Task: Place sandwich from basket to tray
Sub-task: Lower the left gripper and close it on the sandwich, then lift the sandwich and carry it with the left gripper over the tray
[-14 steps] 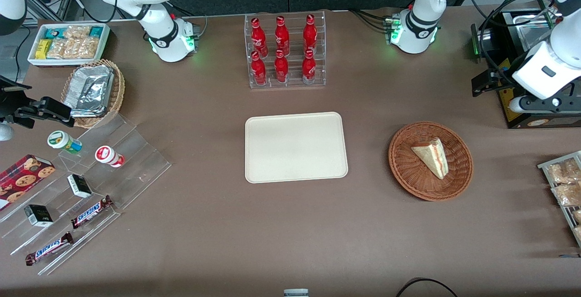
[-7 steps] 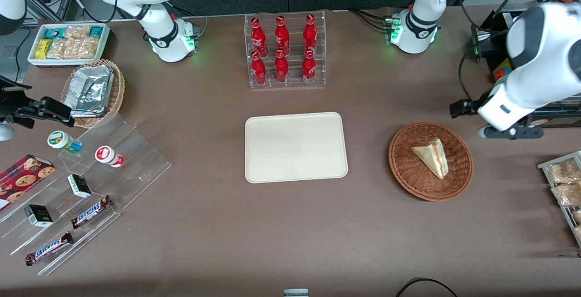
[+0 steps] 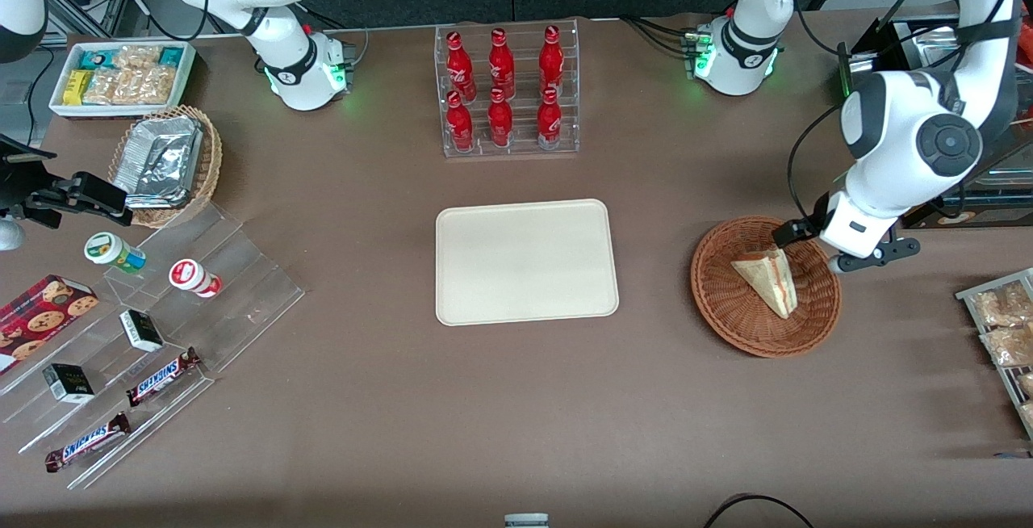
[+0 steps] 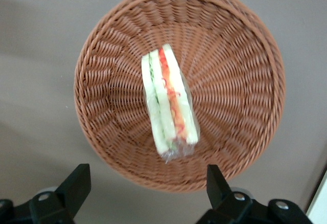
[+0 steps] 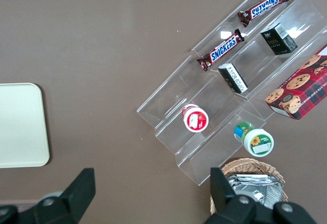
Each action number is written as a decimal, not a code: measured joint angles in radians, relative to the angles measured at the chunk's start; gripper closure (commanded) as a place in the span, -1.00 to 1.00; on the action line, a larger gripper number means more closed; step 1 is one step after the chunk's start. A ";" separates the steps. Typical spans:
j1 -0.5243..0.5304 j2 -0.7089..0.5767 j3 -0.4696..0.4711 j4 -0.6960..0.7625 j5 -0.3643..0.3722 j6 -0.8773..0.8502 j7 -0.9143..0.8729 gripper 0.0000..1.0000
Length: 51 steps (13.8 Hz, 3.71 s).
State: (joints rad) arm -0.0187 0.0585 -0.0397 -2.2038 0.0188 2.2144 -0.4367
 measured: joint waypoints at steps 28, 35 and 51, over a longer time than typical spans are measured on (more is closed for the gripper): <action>-0.095 0.187 -0.012 0.205 -0.002 -0.126 -0.281 1.00; -0.362 0.210 -0.022 0.305 -0.003 -0.168 -0.284 1.00; -0.732 0.637 -0.026 0.703 -0.023 -0.117 -0.446 1.00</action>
State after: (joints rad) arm -0.7508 0.6952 -0.0654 -1.5004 -0.0043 2.0970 -0.8825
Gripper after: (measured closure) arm 0.828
